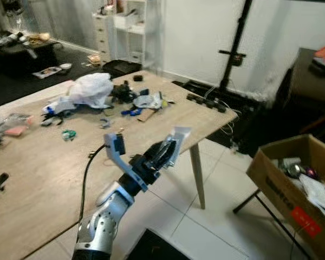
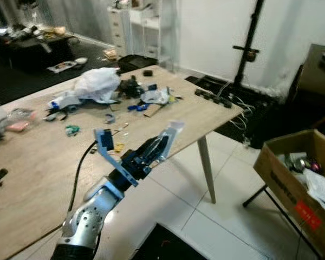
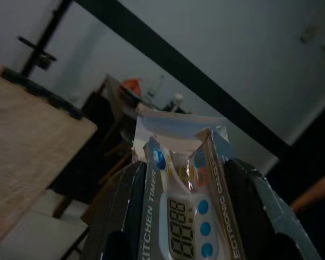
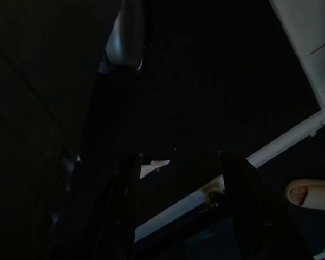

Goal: Picking trash to rubbish bin

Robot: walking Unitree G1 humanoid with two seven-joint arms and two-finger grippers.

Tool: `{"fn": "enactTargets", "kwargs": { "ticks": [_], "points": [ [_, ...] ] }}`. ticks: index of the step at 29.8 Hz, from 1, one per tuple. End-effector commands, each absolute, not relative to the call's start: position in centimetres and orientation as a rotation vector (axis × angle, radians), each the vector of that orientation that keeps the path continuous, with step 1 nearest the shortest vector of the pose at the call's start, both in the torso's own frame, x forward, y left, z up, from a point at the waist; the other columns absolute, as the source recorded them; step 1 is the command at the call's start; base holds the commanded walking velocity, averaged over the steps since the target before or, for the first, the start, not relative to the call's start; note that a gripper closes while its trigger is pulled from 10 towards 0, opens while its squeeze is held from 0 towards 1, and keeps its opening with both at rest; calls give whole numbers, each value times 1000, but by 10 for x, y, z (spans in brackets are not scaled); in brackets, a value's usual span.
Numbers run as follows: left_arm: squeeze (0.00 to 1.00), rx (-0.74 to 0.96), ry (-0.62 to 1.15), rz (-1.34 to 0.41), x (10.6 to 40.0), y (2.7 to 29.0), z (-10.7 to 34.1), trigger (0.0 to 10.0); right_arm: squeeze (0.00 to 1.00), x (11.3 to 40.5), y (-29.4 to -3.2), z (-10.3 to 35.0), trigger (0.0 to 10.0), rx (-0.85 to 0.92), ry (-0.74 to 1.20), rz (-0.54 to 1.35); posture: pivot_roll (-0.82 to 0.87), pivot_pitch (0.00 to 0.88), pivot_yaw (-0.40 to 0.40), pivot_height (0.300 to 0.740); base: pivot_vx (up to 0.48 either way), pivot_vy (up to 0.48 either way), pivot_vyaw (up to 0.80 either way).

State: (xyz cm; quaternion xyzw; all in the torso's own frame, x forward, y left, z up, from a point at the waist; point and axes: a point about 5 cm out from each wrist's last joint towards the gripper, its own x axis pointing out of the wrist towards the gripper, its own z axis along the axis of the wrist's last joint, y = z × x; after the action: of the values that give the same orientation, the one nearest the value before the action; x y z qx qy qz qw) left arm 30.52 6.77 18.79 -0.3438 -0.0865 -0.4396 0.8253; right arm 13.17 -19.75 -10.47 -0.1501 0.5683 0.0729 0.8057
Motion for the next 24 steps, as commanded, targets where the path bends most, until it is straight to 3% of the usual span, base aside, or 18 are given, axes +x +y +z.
{"fn": "enactTargets", "kwargs": {
  "ticks": [1,24],
  "points": [
    [0,-708,-181,-929,305,66,186,10000,0,130,-196,-106,10000,-318,1224,163,-123,89,53,740,0,0,-800],
    [0,-668,-220,-912,307,66,189,10000,0,124,-200,-107,10000,-338,1237,168,-121,82,52,740,0,0,-800]
  ]
}}
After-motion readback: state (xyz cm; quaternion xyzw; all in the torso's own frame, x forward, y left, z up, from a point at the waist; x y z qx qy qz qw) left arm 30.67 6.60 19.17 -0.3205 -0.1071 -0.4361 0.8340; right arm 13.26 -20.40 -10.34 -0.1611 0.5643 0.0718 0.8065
